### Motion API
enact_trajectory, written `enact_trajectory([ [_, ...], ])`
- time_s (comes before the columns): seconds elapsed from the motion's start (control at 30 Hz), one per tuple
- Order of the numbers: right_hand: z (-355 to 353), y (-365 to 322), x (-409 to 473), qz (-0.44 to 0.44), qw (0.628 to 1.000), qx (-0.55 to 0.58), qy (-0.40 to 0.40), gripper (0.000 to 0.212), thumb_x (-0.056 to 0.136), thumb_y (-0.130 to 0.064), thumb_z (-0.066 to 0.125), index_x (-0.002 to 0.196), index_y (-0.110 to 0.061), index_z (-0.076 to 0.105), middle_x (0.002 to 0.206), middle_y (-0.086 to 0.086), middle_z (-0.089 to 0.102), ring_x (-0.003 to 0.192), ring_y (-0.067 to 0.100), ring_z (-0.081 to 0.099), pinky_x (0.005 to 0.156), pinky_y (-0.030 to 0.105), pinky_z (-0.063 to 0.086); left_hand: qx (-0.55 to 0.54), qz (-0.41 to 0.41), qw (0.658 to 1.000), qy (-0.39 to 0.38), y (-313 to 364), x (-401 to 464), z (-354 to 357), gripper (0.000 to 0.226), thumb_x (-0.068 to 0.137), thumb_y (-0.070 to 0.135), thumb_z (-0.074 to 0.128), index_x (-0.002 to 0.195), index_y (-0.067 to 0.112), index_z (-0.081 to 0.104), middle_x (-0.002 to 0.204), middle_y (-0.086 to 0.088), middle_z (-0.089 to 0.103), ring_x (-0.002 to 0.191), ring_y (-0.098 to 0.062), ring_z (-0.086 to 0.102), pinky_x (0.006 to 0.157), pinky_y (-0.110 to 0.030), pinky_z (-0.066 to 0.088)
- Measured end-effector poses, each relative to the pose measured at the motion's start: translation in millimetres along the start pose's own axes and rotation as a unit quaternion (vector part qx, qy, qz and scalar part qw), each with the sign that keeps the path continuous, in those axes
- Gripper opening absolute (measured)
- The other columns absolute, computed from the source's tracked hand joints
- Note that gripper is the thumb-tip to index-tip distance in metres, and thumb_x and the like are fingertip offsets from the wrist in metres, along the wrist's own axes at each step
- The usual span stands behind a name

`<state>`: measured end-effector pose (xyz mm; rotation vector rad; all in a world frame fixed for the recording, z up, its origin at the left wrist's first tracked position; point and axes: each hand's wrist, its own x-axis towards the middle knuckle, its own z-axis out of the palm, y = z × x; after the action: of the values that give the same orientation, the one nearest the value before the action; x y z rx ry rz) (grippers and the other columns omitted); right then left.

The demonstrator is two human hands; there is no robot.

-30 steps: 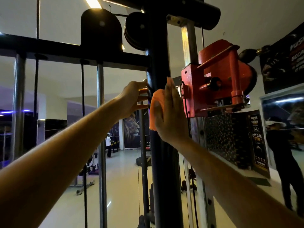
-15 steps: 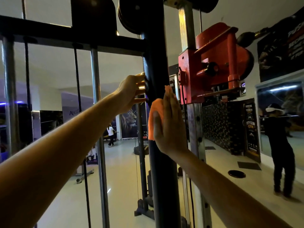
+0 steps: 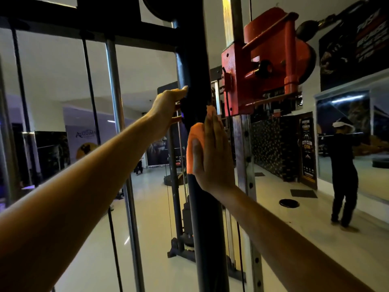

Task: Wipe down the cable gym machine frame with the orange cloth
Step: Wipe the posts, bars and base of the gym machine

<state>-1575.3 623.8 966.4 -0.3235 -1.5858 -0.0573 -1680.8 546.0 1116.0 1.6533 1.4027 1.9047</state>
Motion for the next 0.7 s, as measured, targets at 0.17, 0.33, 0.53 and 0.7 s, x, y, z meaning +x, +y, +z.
enact_trajectory([
  [0.17,-1,-9,43,-0.004,0.999,0.002,0.035,0.07,0.116,-0.04,0.041,0.173,-0.009,0.016,0.182,0.006,0.013,0.168,0.021,0.011,0.135,0.048,0.019,-0.01,-0.002,1.0,0.009,-13,1,3,0.037,0.107,0.038,0.061,0.132,0.012,0.072,0.116,0.0,0.079,0.11,-0.015,0.073,0.088,-0.032,0.057],
  [0.33,-3,-2,-32,-0.001,1.0,0.009,0.008,0.072,0.113,-0.03,0.046,0.172,-0.006,0.013,0.182,0.007,0.008,0.168,0.021,0.008,0.136,0.048,0.014,-0.026,-0.023,0.999,-0.016,-33,-14,2,0.033,0.107,0.039,0.06,0.13,0.017,0.071,0.114,0.003,0.076,0.1,-0.009,0.071,0.081,-0.027,0.05],
  [0.53,-3,1,-41,0.035,0.999,0.023,-0.015,0.072,0.114,-0.034,0.044,0.173,-0.011,0.011,0.182,0.003,0.007,0.168,0.02,0.012,0.131,0.056,0.025,-0.061,-0.026,0.998,-0.01,-39,-26,6,0.041,0.106,0.041,0.061,0.138,0.017,0.068,0.136,-0.005,0.072,0.127,-0.022,0.065,0.1,-0.037,0.048],
  [0.7,1,-1,46,0.016,0.998,0.055,0.025,0.073,0.115,-0.042,0.043,0.173,-0.009,0.014,0.181,0.008,0.012,0.166,0.026,0.021,0.131,0.055,0.027,-0.083,-0.048,0.995,-0.01,-40,-31,9,0.041,0.105,0.037,0.062,0.14,0.016,0.067,0.12,-0.006,0.076,0.104,-0.012,0.074,0.085,-0.031,0.05],
])
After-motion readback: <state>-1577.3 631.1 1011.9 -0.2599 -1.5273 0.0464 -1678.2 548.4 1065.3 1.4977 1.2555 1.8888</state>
